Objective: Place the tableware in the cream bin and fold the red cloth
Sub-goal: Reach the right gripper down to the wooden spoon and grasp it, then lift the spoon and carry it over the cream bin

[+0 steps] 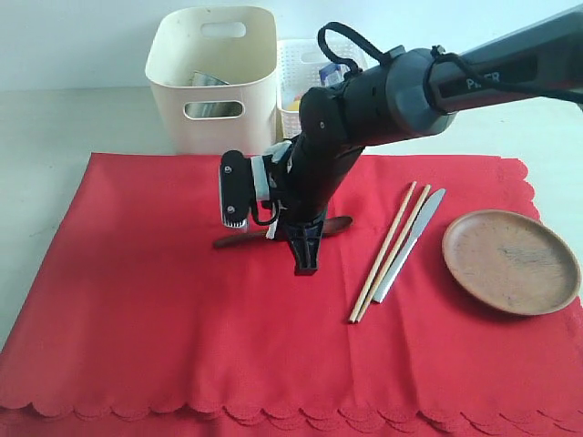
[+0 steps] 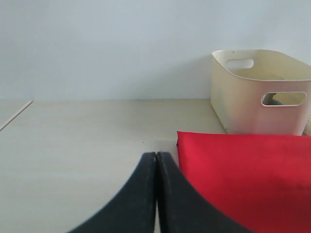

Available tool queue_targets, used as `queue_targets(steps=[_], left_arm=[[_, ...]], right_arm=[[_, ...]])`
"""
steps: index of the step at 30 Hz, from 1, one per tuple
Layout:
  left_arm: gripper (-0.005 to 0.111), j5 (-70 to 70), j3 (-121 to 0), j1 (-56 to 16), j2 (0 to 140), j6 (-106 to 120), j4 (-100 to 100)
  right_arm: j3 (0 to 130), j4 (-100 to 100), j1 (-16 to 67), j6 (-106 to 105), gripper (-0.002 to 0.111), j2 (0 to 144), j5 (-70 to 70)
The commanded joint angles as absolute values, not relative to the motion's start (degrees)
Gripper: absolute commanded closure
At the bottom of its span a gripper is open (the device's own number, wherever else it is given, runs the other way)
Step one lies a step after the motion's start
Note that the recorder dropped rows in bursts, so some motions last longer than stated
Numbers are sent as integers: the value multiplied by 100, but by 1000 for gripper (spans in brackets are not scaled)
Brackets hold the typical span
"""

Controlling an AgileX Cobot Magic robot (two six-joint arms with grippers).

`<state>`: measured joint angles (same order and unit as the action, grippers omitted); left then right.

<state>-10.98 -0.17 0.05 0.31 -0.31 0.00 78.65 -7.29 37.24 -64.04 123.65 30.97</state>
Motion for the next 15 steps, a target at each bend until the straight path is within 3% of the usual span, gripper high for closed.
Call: queue_targets(steps=[1, 9, 15], left_arm=[[104, -1075, 0, 15, 0, -68, 0], [104, -1075, 0, 15, 0, -68, 0], [104, -1075, 0, 15, 0, -68, 0]], right_arm=[[7822, -726, 3867, -6401, 108, 12242, 3324], [7822, -1087, 4134, -6387, 108, 11587, 3234], [7822, -1643, 4134, -6387, 108, 11160, 2184]])
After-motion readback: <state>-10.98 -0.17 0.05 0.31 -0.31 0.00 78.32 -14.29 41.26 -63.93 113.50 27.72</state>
